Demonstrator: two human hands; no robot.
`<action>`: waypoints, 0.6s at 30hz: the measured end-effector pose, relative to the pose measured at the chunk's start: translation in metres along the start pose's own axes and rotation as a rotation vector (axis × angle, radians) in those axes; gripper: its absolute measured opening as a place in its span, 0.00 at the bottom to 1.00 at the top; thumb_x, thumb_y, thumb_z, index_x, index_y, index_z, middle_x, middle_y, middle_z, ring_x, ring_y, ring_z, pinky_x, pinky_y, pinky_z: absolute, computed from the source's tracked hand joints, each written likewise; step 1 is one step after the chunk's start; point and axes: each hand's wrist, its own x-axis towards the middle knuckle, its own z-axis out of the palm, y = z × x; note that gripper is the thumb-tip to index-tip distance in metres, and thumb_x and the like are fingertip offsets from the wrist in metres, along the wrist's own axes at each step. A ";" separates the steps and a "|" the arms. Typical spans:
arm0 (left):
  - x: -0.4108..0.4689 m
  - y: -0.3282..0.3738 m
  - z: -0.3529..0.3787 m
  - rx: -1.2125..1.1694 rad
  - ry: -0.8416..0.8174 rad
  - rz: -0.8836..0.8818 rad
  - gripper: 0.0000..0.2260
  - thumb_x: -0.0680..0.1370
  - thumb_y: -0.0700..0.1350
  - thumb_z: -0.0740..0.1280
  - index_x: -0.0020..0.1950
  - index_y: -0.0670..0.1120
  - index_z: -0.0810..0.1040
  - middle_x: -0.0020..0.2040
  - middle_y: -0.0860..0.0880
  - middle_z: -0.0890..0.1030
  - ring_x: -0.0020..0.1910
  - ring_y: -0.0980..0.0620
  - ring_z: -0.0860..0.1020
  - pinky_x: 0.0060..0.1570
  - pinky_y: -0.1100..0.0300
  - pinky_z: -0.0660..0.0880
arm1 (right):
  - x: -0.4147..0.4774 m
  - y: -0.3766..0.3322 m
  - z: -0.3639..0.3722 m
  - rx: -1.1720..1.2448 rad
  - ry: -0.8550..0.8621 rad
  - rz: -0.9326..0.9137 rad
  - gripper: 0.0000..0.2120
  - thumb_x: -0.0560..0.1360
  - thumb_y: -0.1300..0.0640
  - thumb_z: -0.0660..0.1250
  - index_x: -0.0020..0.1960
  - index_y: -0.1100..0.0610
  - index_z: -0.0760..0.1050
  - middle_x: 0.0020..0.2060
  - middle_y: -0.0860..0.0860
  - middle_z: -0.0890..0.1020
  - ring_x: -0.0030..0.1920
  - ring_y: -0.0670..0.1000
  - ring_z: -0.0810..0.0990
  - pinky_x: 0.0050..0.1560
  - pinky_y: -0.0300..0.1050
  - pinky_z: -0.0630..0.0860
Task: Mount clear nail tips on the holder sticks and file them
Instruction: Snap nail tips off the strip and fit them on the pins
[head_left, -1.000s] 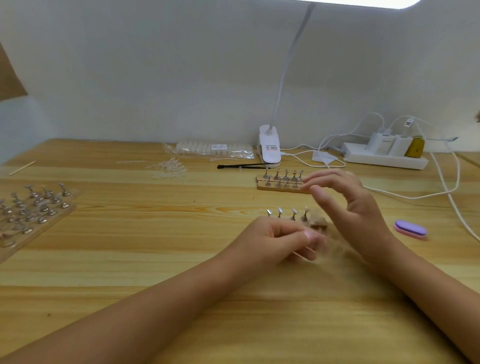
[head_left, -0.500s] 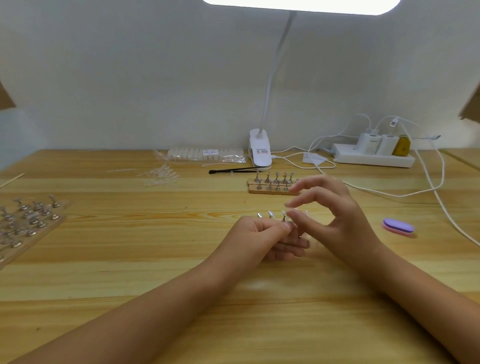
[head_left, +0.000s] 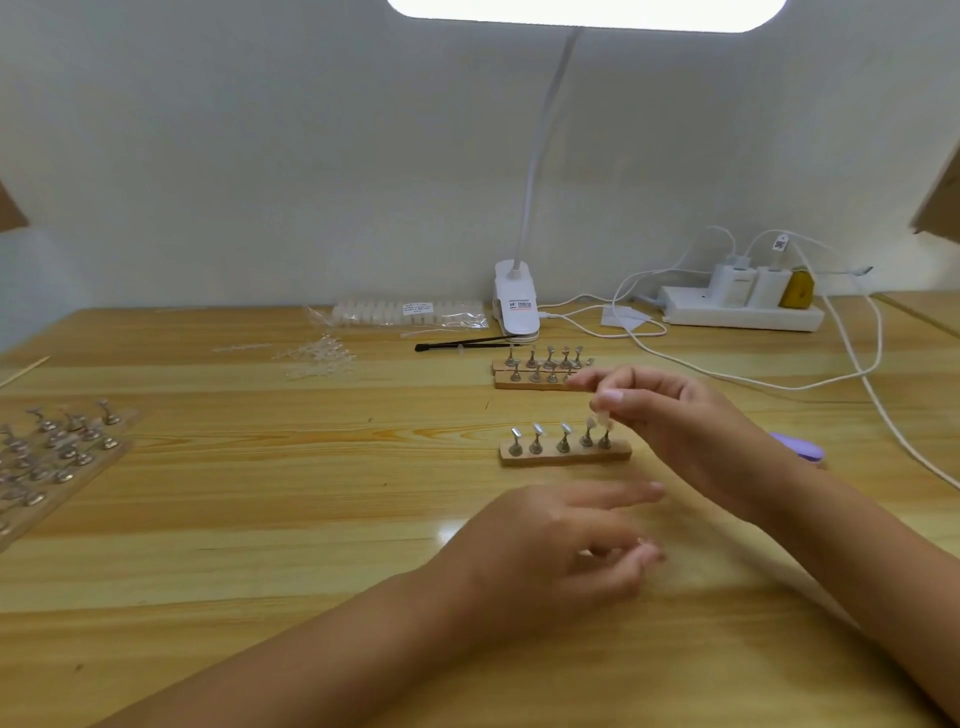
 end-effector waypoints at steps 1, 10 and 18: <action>-0.001 0.002 0.000 -0.012 -0.008 0.004 0.14 0.80 0.50 0.63 0.51 0.44 0.86 0.67 0.51 0.79 0.58 0.51 0.82 0.51 0.57 0.80 | 0.000 -0.001 -0.002 -0.030 -0.017 -0.006 0.04 0.70 0.52 0.70 0.38 0.49 0.82 0.58 0.46 0.83 0.63 0.42 0.77 0.62 0.47 0.66; 0.005 0.002 -0.012 -0.247 0.165 -0.107 0.08 0.79 0.42 0.68 0.47 0.42 0.86 0.44 0.55 0.82 0.43 0.56 0.79 0.43 0.62 0.75 | -0.006 -0.004 -0.001 -0.128 -0.156 0.013 0.05 0.74 0.54 0.73 0.47 0.55 0.82 0.55 0.46 0.83 0.59 0.47 0.81 0.54 0.35 0.76; 0.008 -0.002 -0.020 -0.686 0.129 -0.284 0.10 0.72 0.50 0.66 0.39 0.51 0.86 0.43 0.47 0.85 0.53 0.43 0.82 0.54 0.52 0.79 | -0.003 -0.001 0.006 -0.306 -0.057 -0.203 0.10 0.72 0.53 0.70 0.50 0.56 0.83 0.46 0.51 0.84 0.49 0.52 0.83 0.52 0.47 0.80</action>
